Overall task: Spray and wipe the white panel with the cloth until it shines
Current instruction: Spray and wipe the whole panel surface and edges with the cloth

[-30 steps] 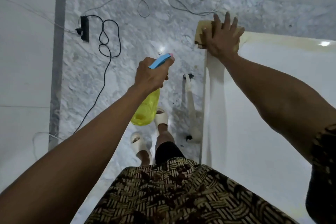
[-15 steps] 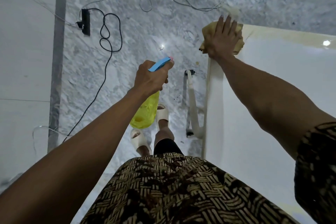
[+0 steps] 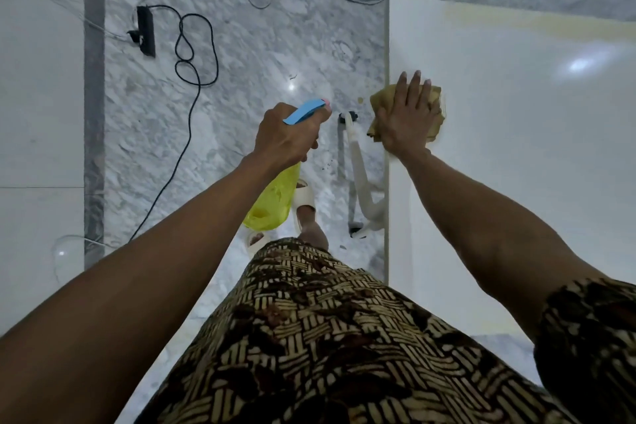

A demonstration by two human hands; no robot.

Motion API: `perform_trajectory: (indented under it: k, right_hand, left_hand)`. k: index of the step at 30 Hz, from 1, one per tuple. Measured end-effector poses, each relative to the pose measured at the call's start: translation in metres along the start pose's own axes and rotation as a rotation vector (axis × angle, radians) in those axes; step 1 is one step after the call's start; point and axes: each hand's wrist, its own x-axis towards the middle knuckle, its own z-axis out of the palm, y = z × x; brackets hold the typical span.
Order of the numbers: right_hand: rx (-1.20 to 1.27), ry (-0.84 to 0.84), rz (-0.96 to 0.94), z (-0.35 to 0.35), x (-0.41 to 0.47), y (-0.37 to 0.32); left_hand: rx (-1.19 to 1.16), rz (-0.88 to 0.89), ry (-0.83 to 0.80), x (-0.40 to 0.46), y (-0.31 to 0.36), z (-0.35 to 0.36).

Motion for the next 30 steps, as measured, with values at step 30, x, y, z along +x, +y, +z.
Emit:
perform_trajectory:
  k: [30]
  right_hand:
    - [-0.002,0.006,-0.041,0.074,-0.385,0.066]
  left_hand:
    - [0.121,0.102,-0.186,-0.221,-0.135,0.118]
